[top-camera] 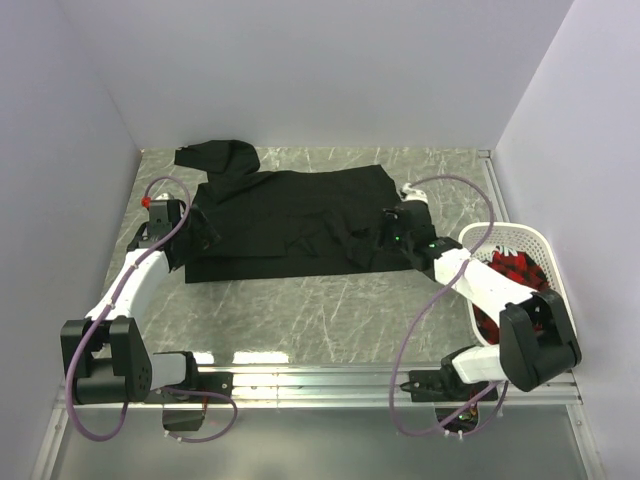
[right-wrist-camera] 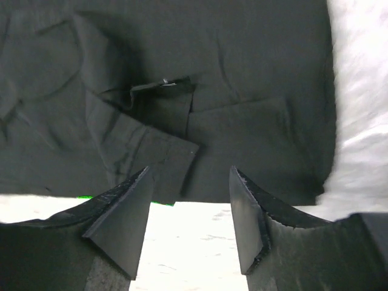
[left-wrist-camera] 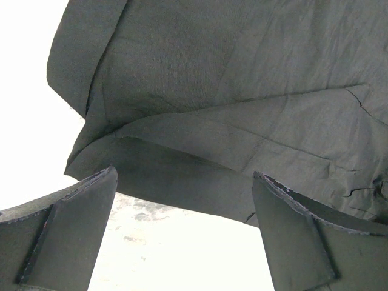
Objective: Fold and stack the long sleeve shirts
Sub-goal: Fold the shirt
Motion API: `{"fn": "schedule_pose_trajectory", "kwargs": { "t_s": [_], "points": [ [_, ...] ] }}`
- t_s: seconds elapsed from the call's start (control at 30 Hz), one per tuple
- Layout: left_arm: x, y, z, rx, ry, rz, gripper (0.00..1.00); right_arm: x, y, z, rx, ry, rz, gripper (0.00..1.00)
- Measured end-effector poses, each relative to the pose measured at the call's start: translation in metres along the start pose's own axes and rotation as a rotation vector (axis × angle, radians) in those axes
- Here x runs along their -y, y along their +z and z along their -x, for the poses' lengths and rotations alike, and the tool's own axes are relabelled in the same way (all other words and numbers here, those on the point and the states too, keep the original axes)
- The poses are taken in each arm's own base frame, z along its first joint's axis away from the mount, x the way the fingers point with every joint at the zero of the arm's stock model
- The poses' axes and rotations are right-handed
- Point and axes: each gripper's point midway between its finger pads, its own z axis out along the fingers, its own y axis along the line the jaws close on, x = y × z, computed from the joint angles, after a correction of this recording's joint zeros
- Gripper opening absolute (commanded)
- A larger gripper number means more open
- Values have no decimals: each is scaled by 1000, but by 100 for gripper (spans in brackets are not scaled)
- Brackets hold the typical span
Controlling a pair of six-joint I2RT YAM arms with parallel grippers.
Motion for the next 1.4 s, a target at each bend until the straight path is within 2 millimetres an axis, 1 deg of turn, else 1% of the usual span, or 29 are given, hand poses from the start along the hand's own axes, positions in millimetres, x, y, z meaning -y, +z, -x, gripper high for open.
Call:
{"fn": "schedule_pose_trajectory", "kwargs": {
  "t_s": [0.1, 0.23, 0.33, 0.43, 0.53, 0.57, 0.67, 0.93, 1.27, 1.37, 1.4],
  "points": [
    [0, 0, 0, -1, 0, 0, 99, 8, 11, -14, -43, 162, 29, 58],
    [0, 0, 0, -1, 0, 0, 99, 1, 28, -30, -97, 334, 83, 57],
    [0, 0, 0, 0, 0, 0, 99, -4, 39, -39, -126, 417, 122, 56],
    [0, 0, 0, 0, 0, 0, 99, -5, 48, -47, -144, 483, 154, 56],
    [0, 0, 0, 0, 0, 0, 99, -2, 53, -61, -175, 533, 170, 57],
    [0, 0, 0, 0, 0, 0, 99, -4, 54, -63, -180, 547, 182, 57],
    [0, 0, 0, -1, 0, 0, 99, -8, 57, -58, -169, 567, 223, 56],
    [0, 0, 0, 0, 0, 0, 99, -20, 63, -56, -166, 586, 312, 54],
    [0, 0, 0, 0, 0, 0, 99, -22, 62, -57, -171, 571, 329, 52],
    [0, 0, 0, 0, 0, 0, 99, -22, 63, -57, -171, 567, 328, 47],
    [0, 0, 0, -1, 0, 0, 99, -22, 64, -58, -173, 566, 327, 42]
  ]
}}
